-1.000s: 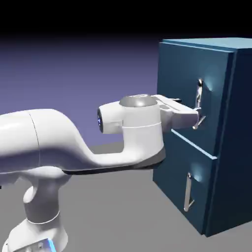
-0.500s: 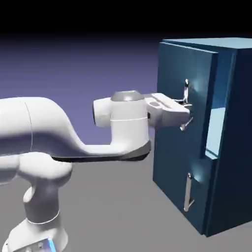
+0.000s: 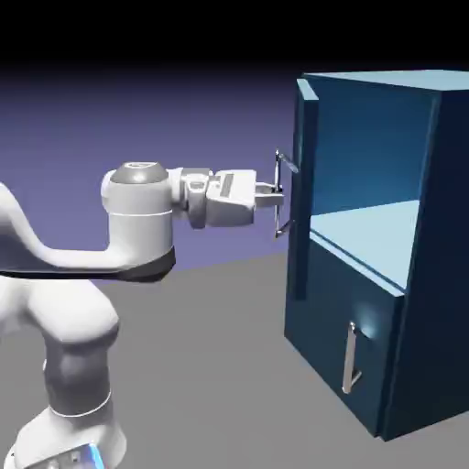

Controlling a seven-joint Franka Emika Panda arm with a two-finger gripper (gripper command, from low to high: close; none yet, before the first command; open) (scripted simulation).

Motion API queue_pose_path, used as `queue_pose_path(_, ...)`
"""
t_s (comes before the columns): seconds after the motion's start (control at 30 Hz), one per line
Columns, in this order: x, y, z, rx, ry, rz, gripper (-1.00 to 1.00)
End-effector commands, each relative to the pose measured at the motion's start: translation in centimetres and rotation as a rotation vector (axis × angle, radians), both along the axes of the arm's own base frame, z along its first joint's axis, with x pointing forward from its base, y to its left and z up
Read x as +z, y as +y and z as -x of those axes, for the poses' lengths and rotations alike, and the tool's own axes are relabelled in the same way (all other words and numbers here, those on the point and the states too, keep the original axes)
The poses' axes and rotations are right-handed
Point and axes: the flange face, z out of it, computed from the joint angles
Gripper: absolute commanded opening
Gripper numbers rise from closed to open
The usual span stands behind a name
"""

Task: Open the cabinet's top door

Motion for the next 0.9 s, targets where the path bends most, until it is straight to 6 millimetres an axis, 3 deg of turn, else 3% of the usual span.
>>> queue_pose_path(0.0, 0.0, 0.5, 0.4, -0.019, 0.000, 0.000, -1.00)
queue_pose_path(0.57, 0.0, 9.3, 4.9, -0.299, 0.000, 0.000, -1.00)
queue_pose_path(0.87, 0.0, 15.7, 6.5, -0.488, 0.000, 0.000, -1.00)
